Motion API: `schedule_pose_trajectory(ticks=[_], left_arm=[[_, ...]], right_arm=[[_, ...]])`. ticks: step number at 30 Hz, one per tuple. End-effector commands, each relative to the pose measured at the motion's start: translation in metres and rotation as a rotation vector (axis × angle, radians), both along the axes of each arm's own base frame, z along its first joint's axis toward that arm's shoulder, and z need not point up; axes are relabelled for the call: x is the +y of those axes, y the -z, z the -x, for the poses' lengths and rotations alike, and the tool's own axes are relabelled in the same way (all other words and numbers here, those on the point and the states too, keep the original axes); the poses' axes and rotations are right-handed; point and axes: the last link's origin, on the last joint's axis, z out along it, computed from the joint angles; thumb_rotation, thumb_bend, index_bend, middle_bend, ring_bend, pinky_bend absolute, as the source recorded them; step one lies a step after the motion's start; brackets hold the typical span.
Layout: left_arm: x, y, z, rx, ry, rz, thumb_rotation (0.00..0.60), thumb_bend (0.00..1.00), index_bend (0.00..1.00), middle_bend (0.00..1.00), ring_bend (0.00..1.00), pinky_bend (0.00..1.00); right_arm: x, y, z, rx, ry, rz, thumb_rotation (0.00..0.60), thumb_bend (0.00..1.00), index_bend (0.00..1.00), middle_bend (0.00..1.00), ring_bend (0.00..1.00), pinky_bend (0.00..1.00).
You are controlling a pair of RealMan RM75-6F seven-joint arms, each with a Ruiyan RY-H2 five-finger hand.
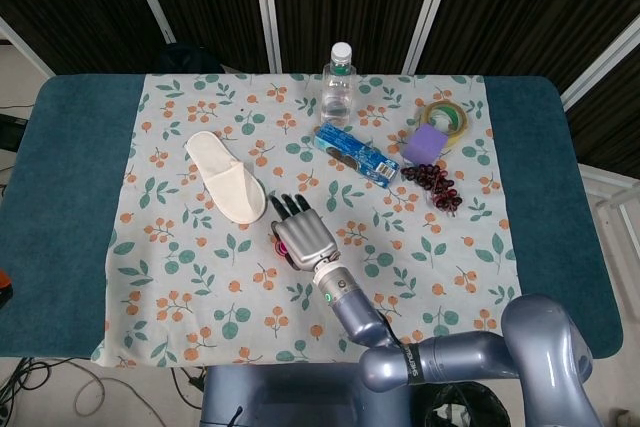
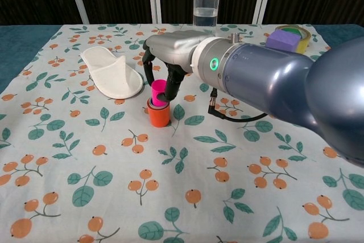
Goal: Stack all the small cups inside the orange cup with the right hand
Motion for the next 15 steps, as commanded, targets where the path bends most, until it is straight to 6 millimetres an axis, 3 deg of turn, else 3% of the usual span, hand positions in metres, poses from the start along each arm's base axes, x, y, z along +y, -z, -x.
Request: schedule_pose_trajectory(ticks=[1, 4, 6, 11, 15], left_arm=[[0.0, 0.0, 0.0, -0.001, 0.0, -0.002, 0.6, 0.73, 0.13, 0.0, 0.0, 0.0], [0.0, 0.0, 0.0, 0.0, 0.0, -0.001, 0.6, 0.73, 0.13, 0.0, 0.0, 0.0], [0.0, 0.0, 0.0, 0.0, 0.001, -0.001, 0.6, 0.73, 0.13, 0.0, 0.0, 0.0], [0.001, -0.002, 0.001, -0.002, -0.002, -0.009, 0.6, 0.73, 0.13, 0.0, 0.0, 0.0], [0.0, -0.004, 0.002, -0.001, -0.003, -0.013, 0.6, 0.73, 0.13, 0.0, 0.0, 0.0]], right_arm=[[0.0, 0.001, 0.002, 0.009, -0.003, -0.005, 0.6, 0.42, 0.3, 0.0, 0.02, 0.11], [0.002, 0.002, 0.003, 0.021, -0.007, -0.014, 0.6, 0.42, 0.09, 0.0, 0.01, 0.11], [0.002, 0.002, 0.004, 0.024, -0.004, -0.013, 0.6, 0.39, 0.01, 0.0, 0.0, 0.1], [-0.002, -0.014, 0.004, -0.031, 0.033, 0.008, 0.6, 0.32, 0.0, 0.0, 0.0, 0.09], [-0.007, -0.059, 0.02, -0.074, 0.055, 0.104, 0.6, 0.32, 0.0, 0.0, 0.0, 0.08]])
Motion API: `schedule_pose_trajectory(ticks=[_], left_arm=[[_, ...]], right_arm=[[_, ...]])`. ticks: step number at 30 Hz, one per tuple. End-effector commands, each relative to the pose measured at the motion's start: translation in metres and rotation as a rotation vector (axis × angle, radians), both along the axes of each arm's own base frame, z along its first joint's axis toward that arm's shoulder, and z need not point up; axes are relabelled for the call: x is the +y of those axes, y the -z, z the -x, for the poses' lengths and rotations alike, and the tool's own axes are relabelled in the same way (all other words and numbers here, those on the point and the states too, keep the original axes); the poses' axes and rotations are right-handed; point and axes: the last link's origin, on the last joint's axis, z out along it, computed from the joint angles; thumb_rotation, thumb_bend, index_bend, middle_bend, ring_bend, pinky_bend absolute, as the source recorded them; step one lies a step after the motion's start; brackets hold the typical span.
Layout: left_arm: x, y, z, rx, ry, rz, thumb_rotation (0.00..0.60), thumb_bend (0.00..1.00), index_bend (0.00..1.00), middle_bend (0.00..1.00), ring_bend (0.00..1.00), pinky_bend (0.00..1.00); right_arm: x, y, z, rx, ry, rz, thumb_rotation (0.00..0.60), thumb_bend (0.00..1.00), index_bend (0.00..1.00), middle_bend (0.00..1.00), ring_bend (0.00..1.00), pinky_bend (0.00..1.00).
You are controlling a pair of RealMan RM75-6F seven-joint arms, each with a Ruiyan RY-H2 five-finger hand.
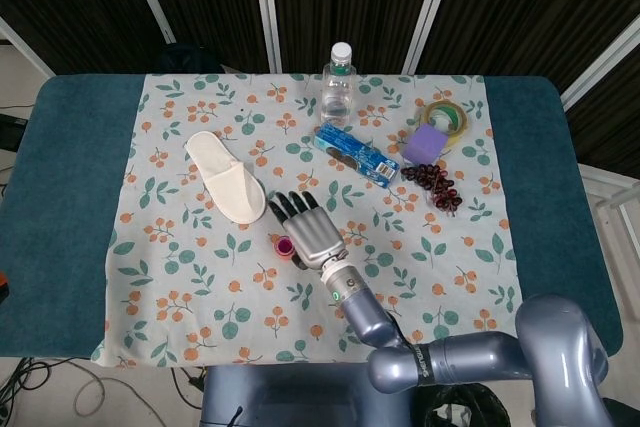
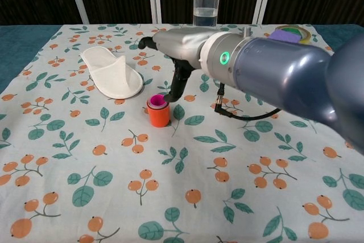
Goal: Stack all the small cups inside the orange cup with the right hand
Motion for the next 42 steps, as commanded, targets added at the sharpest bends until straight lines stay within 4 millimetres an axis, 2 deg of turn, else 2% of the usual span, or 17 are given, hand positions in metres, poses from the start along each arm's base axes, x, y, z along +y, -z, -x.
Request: schedule_pose_trajectory(ticks=[1, 5, 9, 11, 16, 19, 23, 28, 32, 42], left_arm=[[-0.001, 0.0, 0.0, 0.001, 0.001, -0.001, 0.6, 0.73, 0.13, 0.0, 0.0, 0.0], [-0.001, -0.001, -0.001, 0.009, 0.004, -0.004, 0.6, 0.73, 0.13, 0.0, 0.0, 0.0], [0.0, -0.004, 0.0, 0.001, 0.0, -0.026, 0.6, 0.73, 0.13, 0.0, 0.0, 0.0], [0.001, -0.004, 0.0, 0.003, -0.002, -0.026, 0.6, 0.73, 0.13, 0.0, 0.0, 0.0], [0.003, -0.003, -0.001, 0.008, 0.002, -0.026, 0.6, 0.73, 0.13, 0.0, 0.0, 0.0], [0.004, -0.001, -0.002, 0.013, 0.006, -0.02, 0.6, 0.73, 0.13, 0.0, 0.0, 0.0], [0.004, 0.001, -0.004, 0.023, 0.018, -0.013, 0.6, 0.73, 0.13, 0.0, 0.0, 0.0], [0.004, 0.002, -0.005, 0.025, 0.02, -0.012, 0.6, 0.73, 0.13, 0.0, 0.0, 0.0], [0.004, 0.0, -0.004, 0.02, 0.016, -0.021, 0.6, 0.73, 0.13, 0.0, 0.0, 0.0], [0.002, -0.002, -0.004, 0.022, 0.021, -0.026, 0.6, 0.73, 0.13, 0.0, 0.0, 0.0]], right_arm=[[-0.004, -0.046, 0.018, -0.04, 0.027, 0.101, 0.6, 0.32, 0.0, 0.0, 0.0, 0.08], [0.003, -0.098, 0.058, -0.017, 0.058, 0.219, 0.6, 0.32, 0.0, 0.0, 0.0, 0.06], [0.023, -0.141, 0.104, -0.042, 0.135, 0.281, 0.6, 0.3, 0.0, 0.0, 0.0, 0.05], [0.037, -0.164, 0.133, -0.048, 0.171, 0.322, 0.6, 0.29, 0.0, 0.0, 0.0, 0.05], [0.076, -0.195, 0.195, 0.01, 0.204, 0.422, 0.6, 0.29, 0.0, 0.0, 0.0, 0.05], [0.103, -0.2, 0.223, 0.014, 0.217, 0.463, 0.6, 0.29, 0.0, 0.0, 0.0, 0.05], [0.137, -0.197, 0.255, 0.023, 0.248, 0.506, 0.6, 0.29, 0.0, 0.0, 0.0, 0.05], [0.16, -0.192, 0.283, 0.069, 0.287, 0.575, 0.6, 0.29, 0.0, 0.0, 0.0, 0.05], [0.165, -0.192, 0.292, 0.095, 0.285, 0.599, 0.6, 0.29, 0.0, 0.0, 0.0, 0.05], [0.168, -0.195, 0.296, 0.13, 0.304, 0.548, 0.6, 0.29, 0.0, 0.0, 0.0, 0.05]])
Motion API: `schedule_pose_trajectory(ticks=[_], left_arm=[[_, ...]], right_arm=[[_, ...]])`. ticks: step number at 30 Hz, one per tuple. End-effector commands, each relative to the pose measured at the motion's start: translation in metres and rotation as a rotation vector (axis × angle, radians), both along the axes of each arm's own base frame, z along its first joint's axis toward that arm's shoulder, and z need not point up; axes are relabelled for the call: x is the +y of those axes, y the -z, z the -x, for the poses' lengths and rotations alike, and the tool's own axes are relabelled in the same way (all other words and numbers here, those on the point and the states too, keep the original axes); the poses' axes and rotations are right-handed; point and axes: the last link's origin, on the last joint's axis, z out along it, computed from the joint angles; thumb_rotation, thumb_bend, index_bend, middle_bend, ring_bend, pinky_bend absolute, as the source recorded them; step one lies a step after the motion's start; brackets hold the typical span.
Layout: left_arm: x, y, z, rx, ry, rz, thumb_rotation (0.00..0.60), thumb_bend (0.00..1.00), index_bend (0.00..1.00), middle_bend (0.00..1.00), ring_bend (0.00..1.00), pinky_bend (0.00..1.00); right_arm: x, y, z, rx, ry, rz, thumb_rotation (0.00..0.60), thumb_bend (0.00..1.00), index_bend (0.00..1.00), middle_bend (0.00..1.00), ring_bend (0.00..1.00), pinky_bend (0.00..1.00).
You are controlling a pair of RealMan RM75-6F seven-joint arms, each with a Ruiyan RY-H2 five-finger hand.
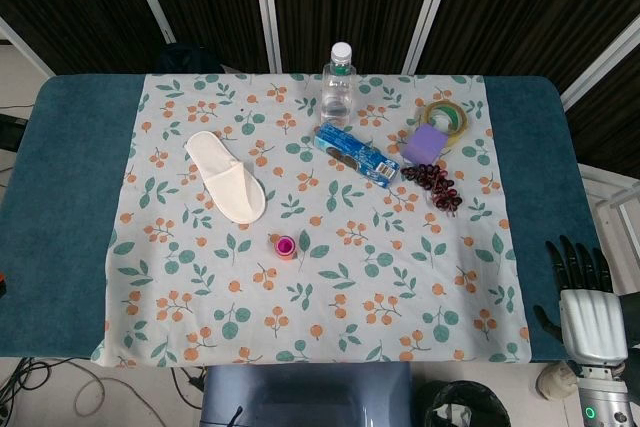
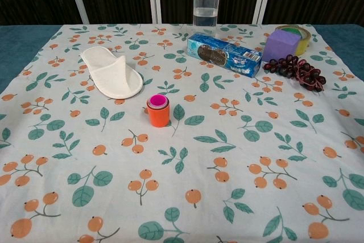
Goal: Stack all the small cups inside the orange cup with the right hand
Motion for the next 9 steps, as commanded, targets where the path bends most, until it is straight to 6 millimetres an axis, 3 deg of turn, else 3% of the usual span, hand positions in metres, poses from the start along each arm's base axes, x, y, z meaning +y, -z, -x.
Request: schedule_pose_trajectory(ticks=[1, 9], left_arm=[[0.0, 0.0002, 0.0, 0.002, 0.002, 0.001, 0.6, 0.73, 0.13, 0.0, 0.0, 0.0], [0.0064, 0.0075, -0.0026, 0.011, 0.016, 0.027, 0.6, 0.73, 0.13, 0.0, 0.0, 0.0]], right_arm=[[0.001, -0.0025, -0.0001, -0.008, 0.007, -0.008, 0.6, 0.29, 0.0, 0.0, 0.0, 0.05], [0.0027, -0.0077, 0.0013, -0.021, 0.013, 0.013, 0.6, 0.29, 0.0, 0.0, 0.0, 0.05]])
